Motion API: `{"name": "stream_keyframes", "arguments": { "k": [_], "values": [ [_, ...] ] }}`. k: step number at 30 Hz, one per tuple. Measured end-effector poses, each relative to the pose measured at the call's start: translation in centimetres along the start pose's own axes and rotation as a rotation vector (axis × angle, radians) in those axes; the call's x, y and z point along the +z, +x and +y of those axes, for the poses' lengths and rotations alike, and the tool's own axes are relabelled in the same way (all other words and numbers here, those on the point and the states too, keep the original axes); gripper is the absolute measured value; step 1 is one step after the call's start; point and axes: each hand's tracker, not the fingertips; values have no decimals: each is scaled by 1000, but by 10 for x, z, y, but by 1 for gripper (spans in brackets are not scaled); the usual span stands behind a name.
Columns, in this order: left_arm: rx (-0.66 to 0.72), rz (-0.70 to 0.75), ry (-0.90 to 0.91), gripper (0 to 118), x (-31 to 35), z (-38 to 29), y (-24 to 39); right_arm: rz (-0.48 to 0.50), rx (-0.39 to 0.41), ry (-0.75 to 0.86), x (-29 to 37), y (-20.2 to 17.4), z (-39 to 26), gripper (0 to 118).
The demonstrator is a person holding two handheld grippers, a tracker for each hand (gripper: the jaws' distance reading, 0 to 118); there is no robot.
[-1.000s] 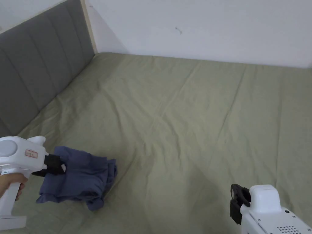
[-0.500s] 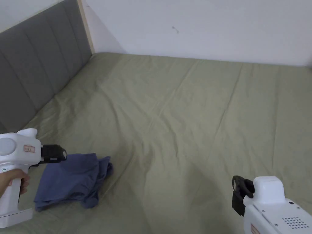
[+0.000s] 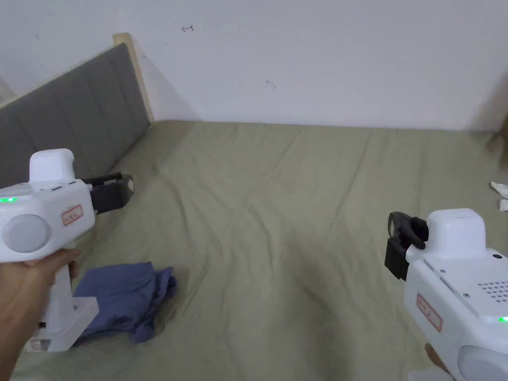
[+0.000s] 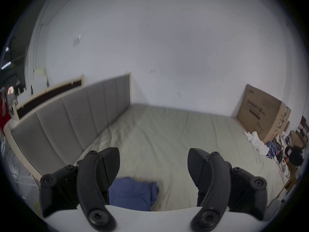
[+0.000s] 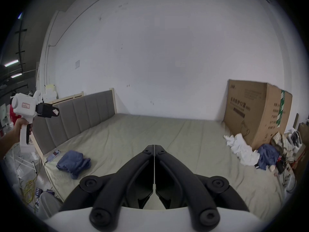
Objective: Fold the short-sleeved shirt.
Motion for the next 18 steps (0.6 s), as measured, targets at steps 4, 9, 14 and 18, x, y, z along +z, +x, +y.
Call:
{"name": "stream_keyframes", "arguments": {
  "k": [4, 9, 14, 18],
  "values": [
    [-21, -31, 149, 94, 31, 1, 50, -41, 4, 67, 19, 14, 20, 3],
    [-38, -54, 261, 93, 52, -10, 108, -109, 42, 113, 38, 32, 30, 3],
    [-91, -48, 349, 86, 54, -35, 153, -145, 43, 127, 47, 49, 24, 3],
    [-113, -81, 370, 47, 57, -51, 180, -170, 43, 124, 52, 57, 19, 3]
  ]
}}
